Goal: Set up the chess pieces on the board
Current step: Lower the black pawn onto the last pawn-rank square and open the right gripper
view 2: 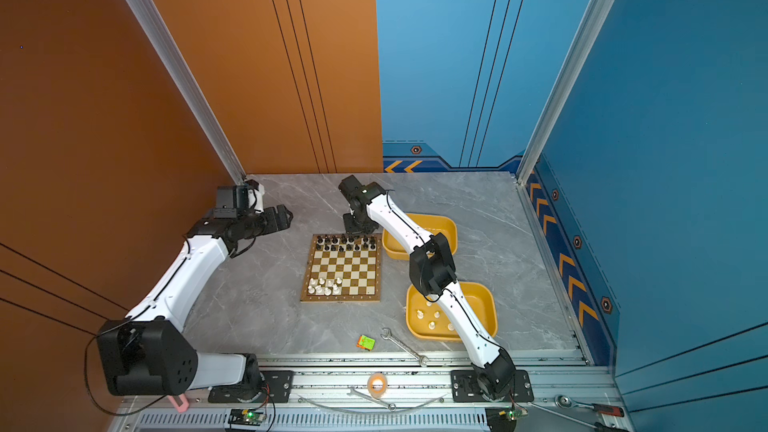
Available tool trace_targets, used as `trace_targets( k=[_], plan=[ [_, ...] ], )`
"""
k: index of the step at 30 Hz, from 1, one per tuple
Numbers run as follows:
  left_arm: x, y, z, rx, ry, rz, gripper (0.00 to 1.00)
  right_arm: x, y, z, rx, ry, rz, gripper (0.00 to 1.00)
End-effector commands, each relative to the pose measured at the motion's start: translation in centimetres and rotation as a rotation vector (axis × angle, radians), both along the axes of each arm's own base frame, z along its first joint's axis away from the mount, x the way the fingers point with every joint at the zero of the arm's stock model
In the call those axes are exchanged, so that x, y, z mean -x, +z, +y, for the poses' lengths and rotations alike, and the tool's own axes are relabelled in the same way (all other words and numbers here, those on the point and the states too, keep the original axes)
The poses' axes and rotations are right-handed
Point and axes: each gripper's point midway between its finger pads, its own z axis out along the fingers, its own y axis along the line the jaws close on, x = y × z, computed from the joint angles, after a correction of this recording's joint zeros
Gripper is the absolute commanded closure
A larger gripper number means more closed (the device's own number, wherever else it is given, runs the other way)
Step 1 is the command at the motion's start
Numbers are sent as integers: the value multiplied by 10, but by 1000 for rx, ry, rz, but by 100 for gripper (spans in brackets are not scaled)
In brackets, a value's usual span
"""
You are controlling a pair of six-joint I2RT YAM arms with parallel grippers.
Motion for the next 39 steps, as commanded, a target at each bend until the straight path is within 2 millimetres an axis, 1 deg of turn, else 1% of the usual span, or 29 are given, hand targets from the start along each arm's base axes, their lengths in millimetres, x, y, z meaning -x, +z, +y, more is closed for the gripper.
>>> trace_targets(
  k=[1, 6, 15, 31, 39],
  plan=[
    [3, -1, 1, 0, -18, 10, 8, 1, -12, 4, 0, -7, 17, 88],
    [3, -2, 3, 0, -15, 14, 8, 2, -20, 4, 0, -7, 34, 88],
    [3, -3, 4, -1, -9, 22, 8, 2, -27, 4, -1, -9, 52, 88],
    [-2, -3, 5, 2, -6, 23, 9, -4, -29, -5, 15, -25, 48, 86],
    [-2, -2, 4, 7, -8, 22, 9, -4, -28, -4, 6, -19, 51, 81]
  ],
)
